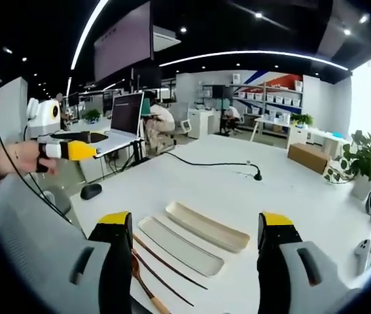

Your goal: Arrange the utensils inside the cutlery case until each visible utensil rests in its matching compartment.

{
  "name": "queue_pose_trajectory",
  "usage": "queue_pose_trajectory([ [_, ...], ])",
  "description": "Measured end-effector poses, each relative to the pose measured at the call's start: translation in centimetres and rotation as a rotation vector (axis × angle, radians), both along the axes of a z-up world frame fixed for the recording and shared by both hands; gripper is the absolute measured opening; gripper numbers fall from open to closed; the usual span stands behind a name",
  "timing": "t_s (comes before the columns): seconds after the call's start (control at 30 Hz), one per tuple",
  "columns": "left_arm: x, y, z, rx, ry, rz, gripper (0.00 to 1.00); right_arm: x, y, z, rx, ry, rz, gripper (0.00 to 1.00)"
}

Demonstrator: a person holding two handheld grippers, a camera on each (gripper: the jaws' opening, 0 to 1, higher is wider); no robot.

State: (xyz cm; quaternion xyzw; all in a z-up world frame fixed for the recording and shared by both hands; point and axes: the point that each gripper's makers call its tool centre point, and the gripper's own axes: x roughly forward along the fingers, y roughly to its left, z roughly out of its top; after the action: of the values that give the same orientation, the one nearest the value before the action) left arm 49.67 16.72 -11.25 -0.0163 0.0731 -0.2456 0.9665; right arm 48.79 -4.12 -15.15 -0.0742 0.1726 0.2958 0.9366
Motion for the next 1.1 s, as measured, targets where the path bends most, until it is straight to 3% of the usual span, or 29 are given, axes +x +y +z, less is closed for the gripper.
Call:
queue_pose_trajectory([
  [0.4, -0.18, -0.4, -0.05, -0.019, 0.011, -0.009, 0.83, -0.3, 0.01, -0.5, -0.035, 0.006, 0.018, 0.77],
  [1.1, -0.25, -0.29, -0.31, 0.033, 0.009, -0.011, 0.82, -0.43, 0.3, -0.48, -0.049, -0.001, 0.036, 0.76],
])
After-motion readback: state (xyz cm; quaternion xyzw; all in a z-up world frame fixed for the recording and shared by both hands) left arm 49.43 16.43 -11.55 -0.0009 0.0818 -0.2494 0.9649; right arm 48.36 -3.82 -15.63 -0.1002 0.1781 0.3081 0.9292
